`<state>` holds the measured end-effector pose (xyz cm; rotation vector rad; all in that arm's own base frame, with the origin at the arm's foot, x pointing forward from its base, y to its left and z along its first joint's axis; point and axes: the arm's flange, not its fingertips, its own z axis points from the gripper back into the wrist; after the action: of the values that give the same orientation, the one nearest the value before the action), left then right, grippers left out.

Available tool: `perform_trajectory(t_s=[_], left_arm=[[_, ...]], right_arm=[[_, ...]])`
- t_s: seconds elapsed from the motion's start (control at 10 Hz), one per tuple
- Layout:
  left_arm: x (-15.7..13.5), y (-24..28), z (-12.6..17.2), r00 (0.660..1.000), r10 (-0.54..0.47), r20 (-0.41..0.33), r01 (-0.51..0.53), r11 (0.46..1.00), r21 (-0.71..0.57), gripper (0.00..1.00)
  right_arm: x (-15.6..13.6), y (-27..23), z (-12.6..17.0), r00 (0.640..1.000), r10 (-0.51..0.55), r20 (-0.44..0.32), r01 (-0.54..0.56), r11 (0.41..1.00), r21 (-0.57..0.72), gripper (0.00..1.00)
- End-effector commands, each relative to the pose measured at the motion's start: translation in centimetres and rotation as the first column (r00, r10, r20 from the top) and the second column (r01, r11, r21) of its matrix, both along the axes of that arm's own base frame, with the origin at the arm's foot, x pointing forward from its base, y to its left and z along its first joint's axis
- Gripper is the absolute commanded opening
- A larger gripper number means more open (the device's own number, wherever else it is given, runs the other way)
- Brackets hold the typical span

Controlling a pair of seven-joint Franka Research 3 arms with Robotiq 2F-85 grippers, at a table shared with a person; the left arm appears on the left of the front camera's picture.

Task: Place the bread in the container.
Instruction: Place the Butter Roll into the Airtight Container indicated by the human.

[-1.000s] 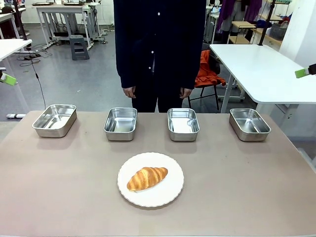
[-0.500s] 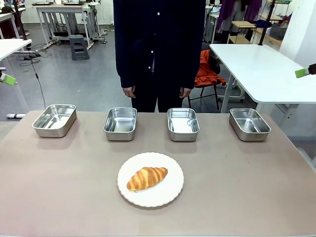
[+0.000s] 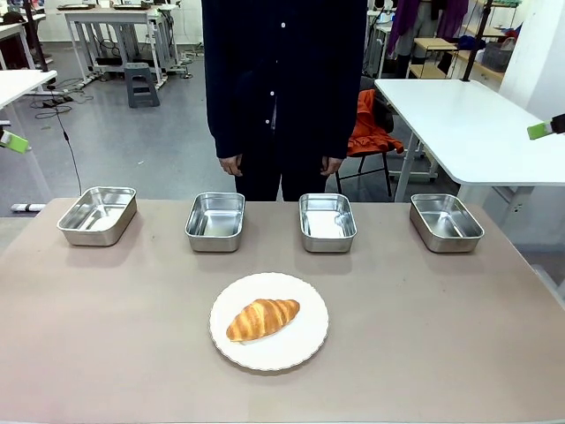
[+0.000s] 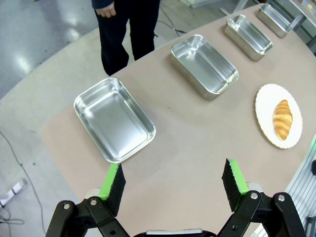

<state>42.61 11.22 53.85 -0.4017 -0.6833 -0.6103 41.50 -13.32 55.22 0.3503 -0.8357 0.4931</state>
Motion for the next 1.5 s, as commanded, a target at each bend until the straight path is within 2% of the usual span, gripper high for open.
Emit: perform_trajectory(t_s=[0.0,1.4], left_arm=[[0.00,-0.05,0.15,1.000,0.005,0.007,-0.005,1.000,-0.005,1.00],[0.00,-0.05,0.15,1.000,0.005,0.007,-0.005,1.000,-0.005,1.00]], right_arm=[[0.11,0.04,-0.03,1.000,0.005,0.009,-0.005,1.000,0.019,1.00],[0.11,0.04,-0.03,1.000,0.005,0.009,-0.005,1.000,0.019,1.00]])
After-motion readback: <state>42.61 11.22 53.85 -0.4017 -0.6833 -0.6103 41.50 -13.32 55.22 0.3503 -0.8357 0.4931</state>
